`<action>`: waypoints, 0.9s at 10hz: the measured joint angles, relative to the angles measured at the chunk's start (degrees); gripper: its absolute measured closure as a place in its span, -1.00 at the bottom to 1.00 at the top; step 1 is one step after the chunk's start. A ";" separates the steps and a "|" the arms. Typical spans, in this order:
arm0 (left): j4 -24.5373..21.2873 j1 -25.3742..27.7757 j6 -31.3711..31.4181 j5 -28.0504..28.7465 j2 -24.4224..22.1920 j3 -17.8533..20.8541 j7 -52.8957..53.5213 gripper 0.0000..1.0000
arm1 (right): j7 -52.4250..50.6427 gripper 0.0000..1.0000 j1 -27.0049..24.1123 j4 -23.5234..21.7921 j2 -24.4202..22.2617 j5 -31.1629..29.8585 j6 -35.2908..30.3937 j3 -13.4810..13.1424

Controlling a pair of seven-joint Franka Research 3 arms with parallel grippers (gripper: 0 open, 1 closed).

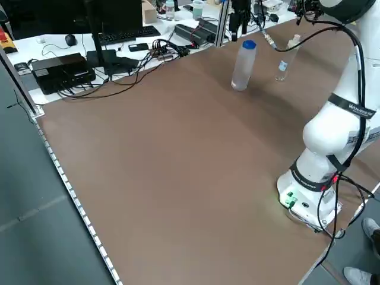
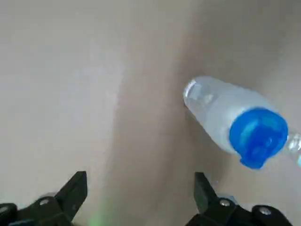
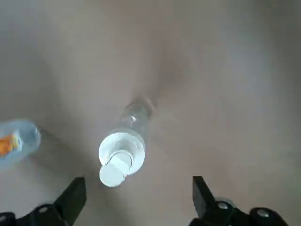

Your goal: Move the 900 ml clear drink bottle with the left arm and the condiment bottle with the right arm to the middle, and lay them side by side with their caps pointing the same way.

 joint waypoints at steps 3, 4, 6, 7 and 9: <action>2.54 -0.03 3.21 -0.18 3.51 -0.80 12.07 -1.00 | -19.67 -1.00 5.16 -0.10 -0.24 -3.97 -0.04 0.41; 4.30 -0.47 4.74 -0.16 5.26 -1.86 15.98 -1.00 | -28.56 -1.00 6.74 -0.36 -0.19 -5.41 0.23 0.45; 5.81 -2.00 6.96 0.73 6.54 -2.69 20.93 -1.00 | -45.92 -1.00 7.79 -2.36 -0.01 -6.79 2.39 0.37; 5.86 -2.15 7.68 0.89 6.66 -3.02 25.43 -1.00 | -53.54 -1.00 7.65 -3.21 0.12 -7.04 3.28 0.01; 5.86 -2.42 9.42 0.91 6.95 -3.94 31.39 -1.00 | -68.18 -1.00 6.52 -3.49 0.10 -7.19 4.16 -0.71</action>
